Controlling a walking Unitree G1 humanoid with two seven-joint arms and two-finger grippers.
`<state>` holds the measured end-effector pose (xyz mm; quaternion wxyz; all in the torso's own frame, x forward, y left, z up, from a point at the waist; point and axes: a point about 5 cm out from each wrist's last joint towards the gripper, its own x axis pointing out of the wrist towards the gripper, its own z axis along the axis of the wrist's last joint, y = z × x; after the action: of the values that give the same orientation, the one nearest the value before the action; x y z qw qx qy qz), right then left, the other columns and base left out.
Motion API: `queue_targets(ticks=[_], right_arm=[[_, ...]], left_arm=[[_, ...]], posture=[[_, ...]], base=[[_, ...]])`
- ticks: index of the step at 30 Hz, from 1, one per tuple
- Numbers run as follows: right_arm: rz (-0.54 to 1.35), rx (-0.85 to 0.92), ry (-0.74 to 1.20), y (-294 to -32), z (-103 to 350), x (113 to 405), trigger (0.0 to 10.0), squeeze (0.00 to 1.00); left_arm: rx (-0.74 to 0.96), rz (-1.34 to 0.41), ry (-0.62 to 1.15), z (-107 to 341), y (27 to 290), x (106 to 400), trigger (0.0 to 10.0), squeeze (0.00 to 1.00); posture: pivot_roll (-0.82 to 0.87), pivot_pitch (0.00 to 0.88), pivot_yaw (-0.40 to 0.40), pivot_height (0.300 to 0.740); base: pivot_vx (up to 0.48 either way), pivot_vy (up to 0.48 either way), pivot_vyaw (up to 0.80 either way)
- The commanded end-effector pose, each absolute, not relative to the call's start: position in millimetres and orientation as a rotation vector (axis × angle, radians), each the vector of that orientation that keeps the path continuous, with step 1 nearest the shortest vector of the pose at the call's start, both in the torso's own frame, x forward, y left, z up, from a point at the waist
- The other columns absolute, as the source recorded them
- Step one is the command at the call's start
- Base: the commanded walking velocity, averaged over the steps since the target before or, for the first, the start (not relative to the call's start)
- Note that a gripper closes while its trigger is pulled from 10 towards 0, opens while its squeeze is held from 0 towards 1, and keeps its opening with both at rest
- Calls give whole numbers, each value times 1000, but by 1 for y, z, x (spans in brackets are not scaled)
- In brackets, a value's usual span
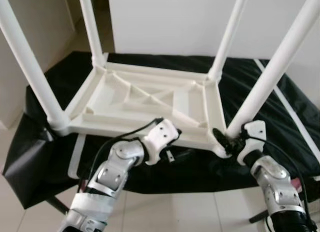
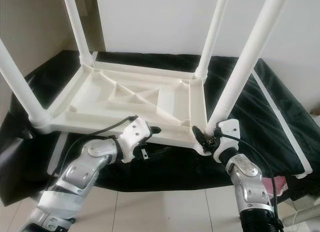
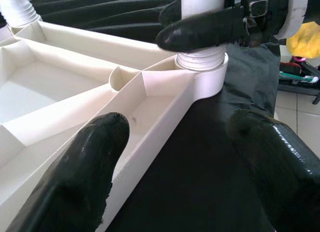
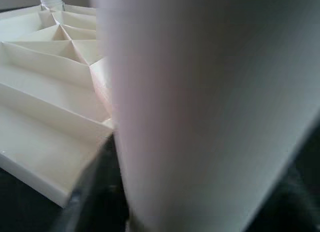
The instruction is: Building children table
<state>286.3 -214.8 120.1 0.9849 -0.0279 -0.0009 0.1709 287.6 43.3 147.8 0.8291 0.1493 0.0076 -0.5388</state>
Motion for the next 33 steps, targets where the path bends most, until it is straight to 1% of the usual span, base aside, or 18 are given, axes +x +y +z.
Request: queue_targets(ticks=[1, 12, 13, 14, 15, 18, 19, 20, 21, 22, 25, 26, 28, 30, 32, 33], right_arm=[[361, -44, 29, -213, 112, 283, 0, 0], [328, 2, 31, -212, 107, 273, 0, 0], [303, 11, 37, -211, 106, 271, 2078, 0], [303, 11, 37, -211, 106, 271, 2078, 0], [267, 33, 46, -209, 105, 270, 10000, 0], [267, 33, 46, -209, 105, 270, 10000, 0], [163, 64, 48, -204, 105, 269, 10000, 0], [115, 80, 50, -202, 106, 269, 10000, 0], [115, 80, 50, -202, 106, 269, 10000, 0], [55, 84, 59, -202, 106, 270, 10000, 0], [55, 84, 59, -202, 106, 270, 10000, 0], [-7, 95, 70, -203, 106, 271, 10000, 0], [-7, 95, 70, -203, 106, 271, 10000, 0], [-143, 97, 104, -201, 100, 271, 10000, 0], [-143, 97, 104, -201, 100, 271, 10000, 0], [-205, 101, 115, -199, 97, 271, 10000, 0]], left_arm=[[328, -1129, 1, 152, 42, 289, 10000, 0], [321, -1130, 1, 152, 39, 288, 10000, 0], [319, -1131, 3, 152, 39, 288, 10000, 0], [319, -1131, 3, 152, 39, 288, 10000, 0], [318, -1132, 4, 151, 39, 287, 10000, 0], [318, -1132, 4, 151, 39, 287, 10000, 0], [313, -1134, 8, 150, 38, 286, 10000, 0], [312, -1135, 9, 150, 38, 286, 10000, 0], [312, -1135, 9, 150, 38, 286, 10000, 0], [311, -1136, 10, 150, 38, 286, 10000, 0], [311, -1136, 10, 150, 38, 286, 10000, 0], [310, -1136, 10, 149, 38, 286, 10000, 0], [310, -1136, 10, 149, 38, 286, 10000, 0], [310, -1134, 12, 149, 38, 286, 10000, 0], [310, -1134, 12, 149, 38, 286, 10000, 0], [310, -1132, 12, 149, 39, 286, 10000, 0]], posture=[[-17, 0, -26, 740], [-28, 2, -29, 740], [-28, 5, -28, 740], [-28, 5, -28, 740], [-31, 9, -30, 740], [-31, 9, -30, 740], [-35, 15, -30, 740], [-35, 15, -30, 740], [-35, 15, -30, 740], [-36, 17, -30, 740], [-36, 17, -30, 740], [-36, 16, -30, 740], [-36, 16, -30, 740], [-30, 17, -37, 740], [-30, 17, -37, 740], [-25, 17, -41, 740]], base=[[0, 0, 0], [0, 0, 0], [0, 0, 0], [0, 0, 0], [0, 0, 0], [0, 0, 0], [0, 0, 0], [0, 0, 0], [0, 0, 0], [0, 0, 0], [0, 0, 0], [0, 0, 0], [0, 0, 0], [0, 0, 0], [0, 0, 0], [0, 0, 0]])
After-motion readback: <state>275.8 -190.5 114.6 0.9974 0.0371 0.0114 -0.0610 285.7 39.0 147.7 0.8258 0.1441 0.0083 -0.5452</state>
